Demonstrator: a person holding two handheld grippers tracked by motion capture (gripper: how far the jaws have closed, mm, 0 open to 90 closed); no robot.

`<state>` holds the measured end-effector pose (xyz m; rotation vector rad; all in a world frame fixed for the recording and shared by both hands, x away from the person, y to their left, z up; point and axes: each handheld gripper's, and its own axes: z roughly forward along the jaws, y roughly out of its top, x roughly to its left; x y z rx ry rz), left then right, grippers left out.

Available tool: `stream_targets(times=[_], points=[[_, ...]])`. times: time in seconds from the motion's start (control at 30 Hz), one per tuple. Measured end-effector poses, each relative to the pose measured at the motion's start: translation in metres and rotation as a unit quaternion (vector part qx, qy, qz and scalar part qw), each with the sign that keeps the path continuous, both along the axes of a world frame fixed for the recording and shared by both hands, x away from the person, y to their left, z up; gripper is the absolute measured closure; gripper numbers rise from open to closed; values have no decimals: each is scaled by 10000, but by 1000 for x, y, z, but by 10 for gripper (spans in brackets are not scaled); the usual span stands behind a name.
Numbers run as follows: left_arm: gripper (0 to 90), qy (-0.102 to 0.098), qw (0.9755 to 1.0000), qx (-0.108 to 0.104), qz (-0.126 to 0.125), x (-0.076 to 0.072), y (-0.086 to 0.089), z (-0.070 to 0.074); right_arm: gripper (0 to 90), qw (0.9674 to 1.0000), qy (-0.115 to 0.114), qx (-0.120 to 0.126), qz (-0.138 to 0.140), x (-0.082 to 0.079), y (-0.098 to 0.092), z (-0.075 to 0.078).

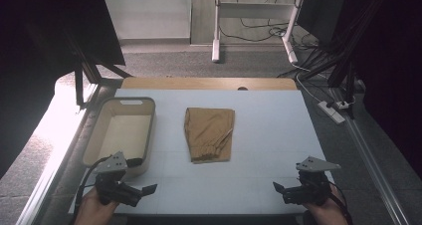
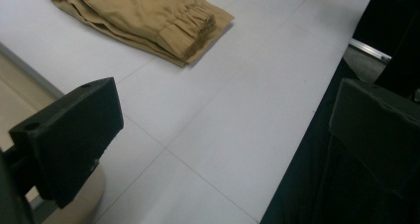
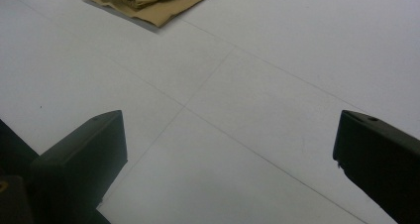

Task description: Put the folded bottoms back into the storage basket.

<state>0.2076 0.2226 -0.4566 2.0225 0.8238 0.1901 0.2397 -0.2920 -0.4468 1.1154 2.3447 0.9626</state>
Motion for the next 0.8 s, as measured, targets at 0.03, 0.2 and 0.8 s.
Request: stream_targets(times=[0.03, 0.2, 0.8], points=[[0, 19, 10000, 23, -28, 1, -1, 0, 7, 10000, 0, 0, 0, 0, 0, 0], [0, 79, 9996, 165, -197, 7, -10, -1, 7, 10000, -10, -6, 3, 0, 0, 0], [0, 93, 9992, 211, -340, 31, -26, 4, 7, 10000, -23, -3, -2, 0, 0, 0]])
